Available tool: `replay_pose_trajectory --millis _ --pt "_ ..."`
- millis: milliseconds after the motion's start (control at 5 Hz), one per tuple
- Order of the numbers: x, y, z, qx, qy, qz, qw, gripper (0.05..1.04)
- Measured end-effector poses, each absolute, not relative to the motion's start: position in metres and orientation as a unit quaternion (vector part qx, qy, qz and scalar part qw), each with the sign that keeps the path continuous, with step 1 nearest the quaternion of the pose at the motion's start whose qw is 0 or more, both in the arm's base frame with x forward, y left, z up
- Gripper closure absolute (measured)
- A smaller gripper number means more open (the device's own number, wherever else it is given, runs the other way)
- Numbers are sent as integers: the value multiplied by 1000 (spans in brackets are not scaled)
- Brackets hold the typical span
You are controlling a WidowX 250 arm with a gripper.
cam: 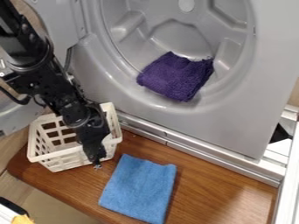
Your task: Grab the basket and put it over the blue fabric
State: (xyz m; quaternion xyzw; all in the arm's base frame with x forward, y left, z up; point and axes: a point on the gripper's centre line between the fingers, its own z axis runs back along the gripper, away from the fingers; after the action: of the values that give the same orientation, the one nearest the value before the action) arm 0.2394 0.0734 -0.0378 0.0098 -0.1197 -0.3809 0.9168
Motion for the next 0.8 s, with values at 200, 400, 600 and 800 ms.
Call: replay_pose_trajectory --millis 200,400,600,800 --pt "239 65 -32 3 -126 -398 909 981" --pt "237 49 -22 -2 -134 -427 894 989" --pt "234 32 -8 -8 -143 -448 882 994" --pt "232 10 7 -12 -159 -477 864 994"
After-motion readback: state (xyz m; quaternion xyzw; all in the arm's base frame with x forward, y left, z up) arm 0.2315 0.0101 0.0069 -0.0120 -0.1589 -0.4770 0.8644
